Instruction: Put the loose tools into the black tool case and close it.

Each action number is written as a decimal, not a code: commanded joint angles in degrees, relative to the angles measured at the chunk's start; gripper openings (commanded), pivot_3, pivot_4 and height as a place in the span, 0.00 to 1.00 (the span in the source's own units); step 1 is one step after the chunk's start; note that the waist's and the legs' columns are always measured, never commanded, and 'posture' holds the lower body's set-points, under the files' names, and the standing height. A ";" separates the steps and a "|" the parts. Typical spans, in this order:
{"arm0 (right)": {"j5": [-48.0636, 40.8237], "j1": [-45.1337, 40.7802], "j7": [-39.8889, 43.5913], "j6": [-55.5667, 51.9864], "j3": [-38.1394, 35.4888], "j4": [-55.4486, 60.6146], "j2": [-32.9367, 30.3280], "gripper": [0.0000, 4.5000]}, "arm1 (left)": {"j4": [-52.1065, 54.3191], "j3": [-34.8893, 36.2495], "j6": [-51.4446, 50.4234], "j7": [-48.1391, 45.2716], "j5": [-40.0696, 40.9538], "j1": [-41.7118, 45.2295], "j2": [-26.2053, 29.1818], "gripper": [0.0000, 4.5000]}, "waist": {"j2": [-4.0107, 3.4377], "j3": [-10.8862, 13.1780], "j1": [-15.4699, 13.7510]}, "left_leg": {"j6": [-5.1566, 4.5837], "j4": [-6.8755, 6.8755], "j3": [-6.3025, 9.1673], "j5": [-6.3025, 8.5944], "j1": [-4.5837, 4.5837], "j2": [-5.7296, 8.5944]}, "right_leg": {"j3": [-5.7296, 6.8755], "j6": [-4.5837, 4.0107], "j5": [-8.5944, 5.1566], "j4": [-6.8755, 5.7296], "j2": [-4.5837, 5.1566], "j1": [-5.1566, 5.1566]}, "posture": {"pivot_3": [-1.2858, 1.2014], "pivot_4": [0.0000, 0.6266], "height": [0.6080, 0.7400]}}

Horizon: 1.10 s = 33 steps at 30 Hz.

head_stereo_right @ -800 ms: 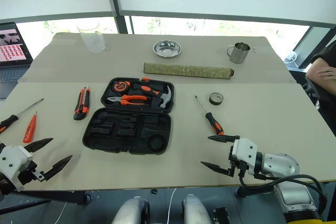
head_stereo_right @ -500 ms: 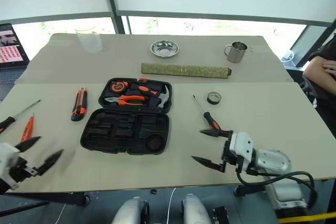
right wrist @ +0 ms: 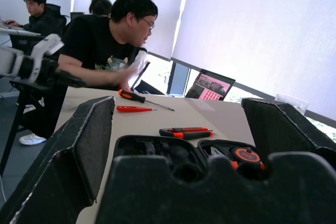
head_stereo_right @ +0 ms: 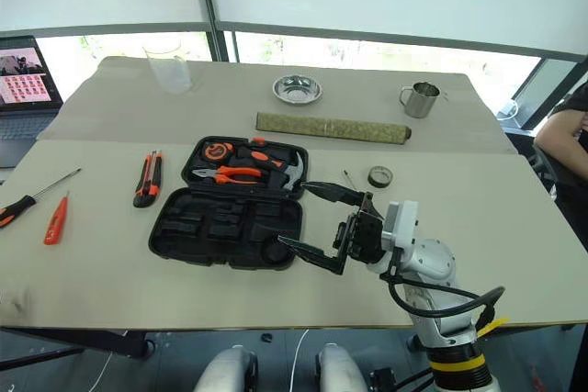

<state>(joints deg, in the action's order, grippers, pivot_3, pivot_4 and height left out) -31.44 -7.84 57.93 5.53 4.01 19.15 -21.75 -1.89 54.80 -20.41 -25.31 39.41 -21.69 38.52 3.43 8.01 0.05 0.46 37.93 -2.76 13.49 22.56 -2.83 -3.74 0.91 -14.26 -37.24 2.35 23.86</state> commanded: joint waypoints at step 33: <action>1.03 3.97 -8.14 -3.92 -8.47 5.54 -6.09 1.00 | -74.03 -32.78 3.86 -7.44 -31.45 61.43 20.60 0.17 | -0.59 -0.33 -0.15 | 0.10 0.01 -0.22 0.05 0.16 0.16 | -0.07 0.09 -0.05 -0.41 0.11 0.26 | 0.52 0.24 1.00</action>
<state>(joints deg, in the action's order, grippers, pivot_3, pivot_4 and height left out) -30.42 -3.39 49.90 -0.10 -3.44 24.11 -28.02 -74.67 21.82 -14.54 -31.60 7.42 41.05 59.72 2.83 7.68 -0.10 0.56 37.94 -2.98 13.54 22.67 -2.66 -3.82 1.00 -14.32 -37.67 2.46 24.08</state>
